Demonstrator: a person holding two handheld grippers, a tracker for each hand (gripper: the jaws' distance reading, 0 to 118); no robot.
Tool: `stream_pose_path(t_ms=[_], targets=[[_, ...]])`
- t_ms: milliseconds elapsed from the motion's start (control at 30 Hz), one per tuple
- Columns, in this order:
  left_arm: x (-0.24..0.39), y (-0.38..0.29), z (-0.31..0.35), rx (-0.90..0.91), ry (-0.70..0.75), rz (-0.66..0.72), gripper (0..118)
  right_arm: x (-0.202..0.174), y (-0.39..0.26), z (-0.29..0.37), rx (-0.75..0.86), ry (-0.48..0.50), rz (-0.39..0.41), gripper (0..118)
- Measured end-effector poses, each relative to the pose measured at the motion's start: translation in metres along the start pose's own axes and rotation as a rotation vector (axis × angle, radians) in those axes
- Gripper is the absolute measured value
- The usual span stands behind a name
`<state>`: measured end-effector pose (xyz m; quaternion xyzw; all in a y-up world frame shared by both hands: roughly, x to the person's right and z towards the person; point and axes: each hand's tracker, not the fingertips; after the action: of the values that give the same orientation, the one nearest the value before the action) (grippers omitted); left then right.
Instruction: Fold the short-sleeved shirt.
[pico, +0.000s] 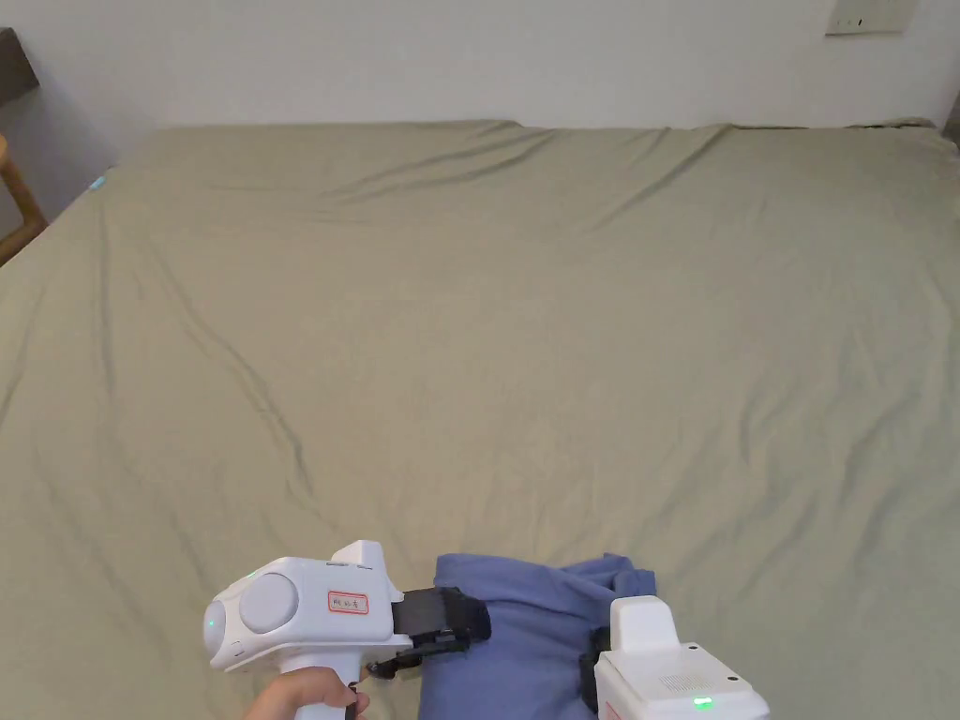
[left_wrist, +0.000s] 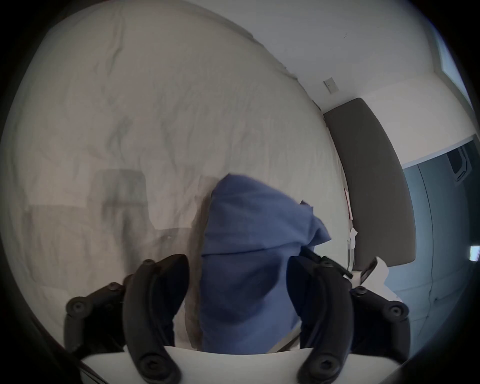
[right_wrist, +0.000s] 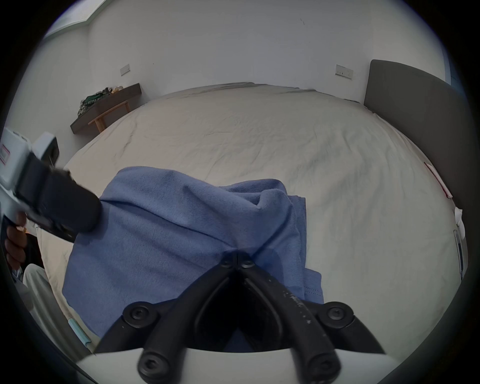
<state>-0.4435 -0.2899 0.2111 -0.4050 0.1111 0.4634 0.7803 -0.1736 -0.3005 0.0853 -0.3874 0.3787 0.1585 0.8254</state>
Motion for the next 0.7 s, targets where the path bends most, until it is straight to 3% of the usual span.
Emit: stream_pose_path(t_ms=[167,267,367,700], targets=[[0.000,-0.015,-0.016,-0.092,-0.115,0.004,64,0.002,-0.001,-0.002,0.000,0.007,0.004,1],[0.000,-0.018,-0.022,-0.095,-0.098,-0.043,40,0.003,-0.001,-0.001,0.002,0.013,-0.005,1],[-0.011,-0.017,-0.023,-0.097,-0.174,0.049,28,0.004,-0.002,-0.002,0.003,0.017,-0.004,1],[-0.013,-0.007,-0.006,-0.098,-0.217,0.024,23,0.007,0.006,0.013,0.022,0.054,0.012,1]])
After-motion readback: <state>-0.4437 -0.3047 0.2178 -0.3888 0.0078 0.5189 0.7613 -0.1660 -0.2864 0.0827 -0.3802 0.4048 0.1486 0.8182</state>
